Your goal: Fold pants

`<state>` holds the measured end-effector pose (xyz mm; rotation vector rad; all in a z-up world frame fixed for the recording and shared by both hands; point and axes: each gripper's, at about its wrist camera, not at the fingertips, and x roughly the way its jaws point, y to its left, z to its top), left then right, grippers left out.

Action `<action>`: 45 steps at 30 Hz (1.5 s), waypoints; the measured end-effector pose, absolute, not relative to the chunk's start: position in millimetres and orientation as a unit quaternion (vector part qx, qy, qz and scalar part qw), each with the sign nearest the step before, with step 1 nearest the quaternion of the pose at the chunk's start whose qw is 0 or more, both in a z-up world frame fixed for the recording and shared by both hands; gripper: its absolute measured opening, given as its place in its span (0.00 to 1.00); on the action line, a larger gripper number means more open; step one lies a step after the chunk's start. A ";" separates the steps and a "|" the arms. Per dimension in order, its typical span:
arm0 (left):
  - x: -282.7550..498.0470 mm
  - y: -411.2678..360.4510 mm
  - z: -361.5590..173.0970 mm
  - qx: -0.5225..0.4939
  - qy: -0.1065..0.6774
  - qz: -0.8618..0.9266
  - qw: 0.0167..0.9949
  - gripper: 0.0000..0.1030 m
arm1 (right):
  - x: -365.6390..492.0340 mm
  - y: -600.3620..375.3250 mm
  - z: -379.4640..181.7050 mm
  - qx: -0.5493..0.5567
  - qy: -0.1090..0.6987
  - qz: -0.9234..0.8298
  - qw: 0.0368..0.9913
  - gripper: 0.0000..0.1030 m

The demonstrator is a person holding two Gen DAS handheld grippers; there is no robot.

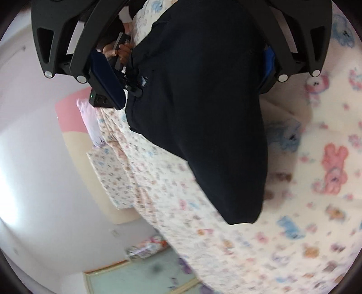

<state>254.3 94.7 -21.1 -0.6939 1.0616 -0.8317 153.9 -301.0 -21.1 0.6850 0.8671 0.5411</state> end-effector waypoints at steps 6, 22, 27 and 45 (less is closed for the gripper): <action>257.7 108.2 -41.4 -0.318 0.522 -0.296 0.734 0.33 | 152.7 -301.3 -21.7 0.330 0.404 0.251 0.815 0.37; 246.9 82.9 26.3 -0.280 0.439 -0.330 0.787 0.11 | 173.9 -323.0 -8.6 0.412 0.351 0.251 0.803 0.30; 264.6 64.0 39.5 -0.283 0.418 -0.330 0.798 0.11 | 209.6 -340.4 12.2 0.414 0.323 0.238 0.817 0.30; 351.1 31.3 -39.6 -0.345 0.441 -0.238 0.794 0.36 | 270.8 -375.2 -24.3 0.378 0.333 0.146 0.852 0.33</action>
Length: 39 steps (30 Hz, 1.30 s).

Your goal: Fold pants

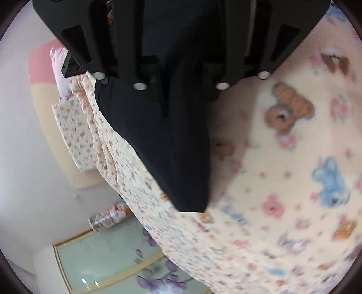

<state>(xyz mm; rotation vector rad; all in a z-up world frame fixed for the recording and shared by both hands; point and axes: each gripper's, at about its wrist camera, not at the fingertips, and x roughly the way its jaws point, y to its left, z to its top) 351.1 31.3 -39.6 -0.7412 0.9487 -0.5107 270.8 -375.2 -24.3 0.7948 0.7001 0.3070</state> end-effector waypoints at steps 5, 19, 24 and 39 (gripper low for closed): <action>330.1 49.7 -19.6 -0.325 0.419 -0.186 0.827 0.66 | 251.0 -374.4 -7.2 0.343 0.334 0.102 0.872 0.44; 232.8 -37.0 25.0 -0.153 0.373 -0.258 0.878 0.85 | 191.5 -319.2 30.4 0.264 0.301 0.146 0.905 0.45; 245.4 -40.4 -15.3 -0.149 0.404 -0.244 0.869 0.85 | 195.6 -325.5 -9.6 0.284 0.339 0.122 0.889 0.51; 176.7 -70.6 4.2 0.019 0.325 -0.170 0.930 0.98 | 134.1 -311.6 31.7 0.224 0.251 0.097 0.937 0.96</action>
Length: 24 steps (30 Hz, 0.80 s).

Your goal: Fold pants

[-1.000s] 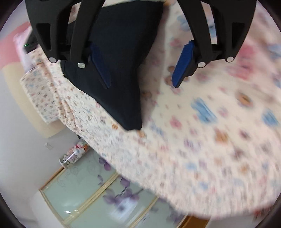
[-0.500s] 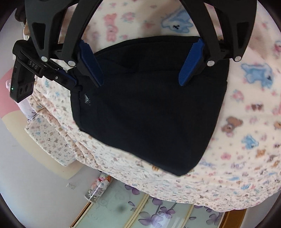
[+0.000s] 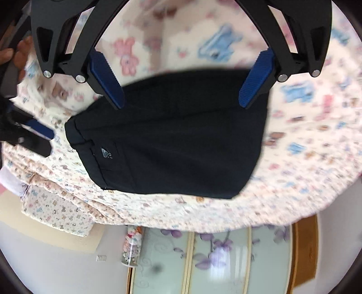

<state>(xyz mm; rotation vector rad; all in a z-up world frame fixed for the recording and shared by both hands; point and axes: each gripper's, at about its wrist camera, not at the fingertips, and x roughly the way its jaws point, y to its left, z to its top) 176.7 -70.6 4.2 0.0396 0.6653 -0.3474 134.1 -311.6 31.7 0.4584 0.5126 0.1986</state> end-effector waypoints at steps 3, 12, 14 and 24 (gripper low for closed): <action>147.5 -65.2 11.9 0.039 0.303 -0.133 0.943 0.98 | 113.8 -299.1 32.9 0.206 0.248 0.090 0.942 0.96; 92.9 -44.2 16.6 0.031 0.276 -0.099 0.955 0.98 | 82.3 -278.1 31.0 0.156 0.249 0.019 0.956 0.99; 85.0 -41.1 13.3 0.037 0.276 -0.086 0.957 0.98 | 76.7 -272.1 28.7 0.141 0.258 0.008 0.956 0.99; 75.1 -23.4 7.4 0.009 0.283 -0.052 0.958 0.98 | 56.1 -236.2 21.1 0.039 0.244 -0.038 0.968 0.99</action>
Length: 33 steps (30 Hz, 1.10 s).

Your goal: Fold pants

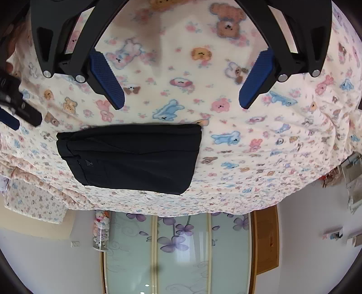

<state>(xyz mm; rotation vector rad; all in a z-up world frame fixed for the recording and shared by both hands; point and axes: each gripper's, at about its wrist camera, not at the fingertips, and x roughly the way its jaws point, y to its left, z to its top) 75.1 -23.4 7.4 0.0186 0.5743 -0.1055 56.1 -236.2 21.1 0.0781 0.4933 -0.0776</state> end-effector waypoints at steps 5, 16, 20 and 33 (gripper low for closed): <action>78.3 -18.3 3.7 -0.003 0.293 -0.058 0.954 0.98 | 52.9 -222.3 19.0 0.002 0.236 -0.051 0.970 0.99; 76.7 -18.1 1.6 -0.005 0.296 -0.059 0.953 0.98 | 50.7 -218.0 16.5 -0.005 0.228 -0.059 0.972 0.99; 75.0 -18.1 1.4 -0.009 0.298 -0.066 0.952 0.98 | 50.6 -219.8 15.9 0.000 0.229 -0.065 0.971 0.99; 68.1 -35.5 1.0 0.016 0.295 -0.076 0.952 0.98 | 50.3 -220.7 14.8 -0.003 0.229 -0.075 0.971 0.99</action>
